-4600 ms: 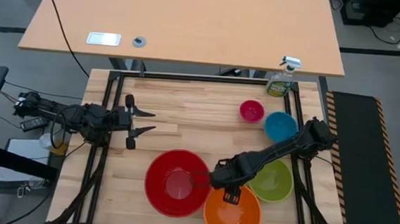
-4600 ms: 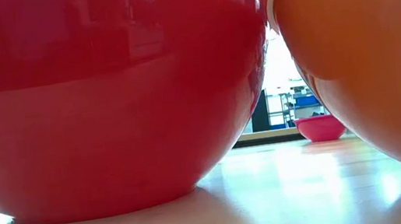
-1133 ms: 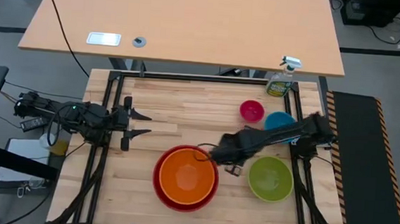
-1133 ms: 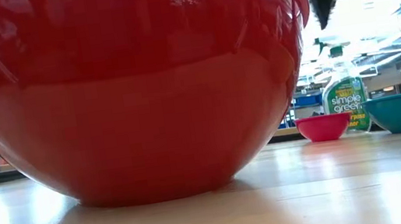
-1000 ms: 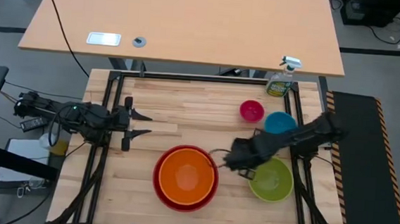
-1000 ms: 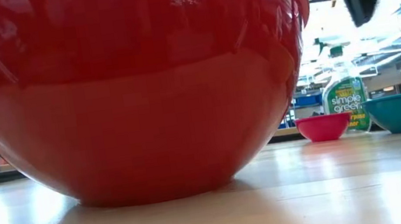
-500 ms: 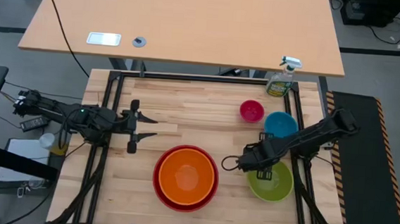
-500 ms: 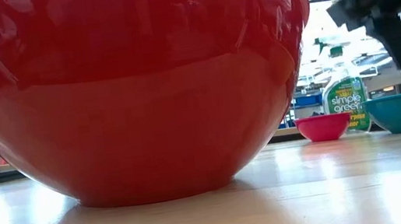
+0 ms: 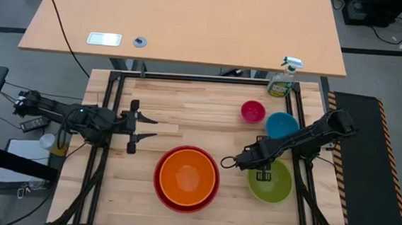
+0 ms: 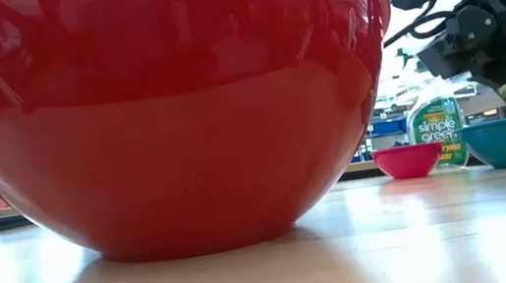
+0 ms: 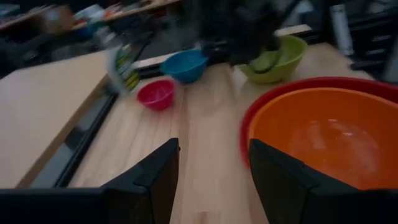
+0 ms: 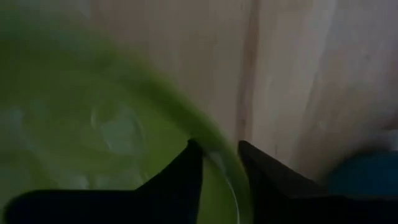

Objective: Nest bowls inside each other
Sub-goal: Stack the green bowl into the orange bowl

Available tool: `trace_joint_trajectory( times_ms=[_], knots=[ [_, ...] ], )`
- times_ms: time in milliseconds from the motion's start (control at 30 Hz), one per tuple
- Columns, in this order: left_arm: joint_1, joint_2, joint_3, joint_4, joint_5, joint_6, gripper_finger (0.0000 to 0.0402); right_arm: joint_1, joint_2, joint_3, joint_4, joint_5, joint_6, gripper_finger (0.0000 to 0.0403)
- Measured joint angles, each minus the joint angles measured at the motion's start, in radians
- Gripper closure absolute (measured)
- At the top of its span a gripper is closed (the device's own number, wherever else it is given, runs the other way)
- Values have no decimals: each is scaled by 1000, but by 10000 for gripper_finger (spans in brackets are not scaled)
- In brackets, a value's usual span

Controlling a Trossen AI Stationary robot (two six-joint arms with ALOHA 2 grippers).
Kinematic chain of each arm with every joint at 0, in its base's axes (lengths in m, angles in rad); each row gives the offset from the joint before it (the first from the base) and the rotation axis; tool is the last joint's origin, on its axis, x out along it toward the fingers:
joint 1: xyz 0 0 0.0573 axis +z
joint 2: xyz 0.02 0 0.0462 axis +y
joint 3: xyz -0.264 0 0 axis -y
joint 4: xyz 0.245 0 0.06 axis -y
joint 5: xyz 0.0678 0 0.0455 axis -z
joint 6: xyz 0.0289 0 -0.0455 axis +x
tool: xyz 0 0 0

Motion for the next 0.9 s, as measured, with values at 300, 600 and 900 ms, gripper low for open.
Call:
trace_joint_trajectory(
  times_ms=[300,600,900],
  knots=[
    [-47,-64,0,2,83,41,205,-24,-13,43,-26,-156,12,364],
    [-47,-73,0,-10,82,40,205,-35,-67,281,-93,-205,113,382],
    [-47,-73,0,-11,66,55,205,-48,-112,459,143,-134,245,369]
  ],
)
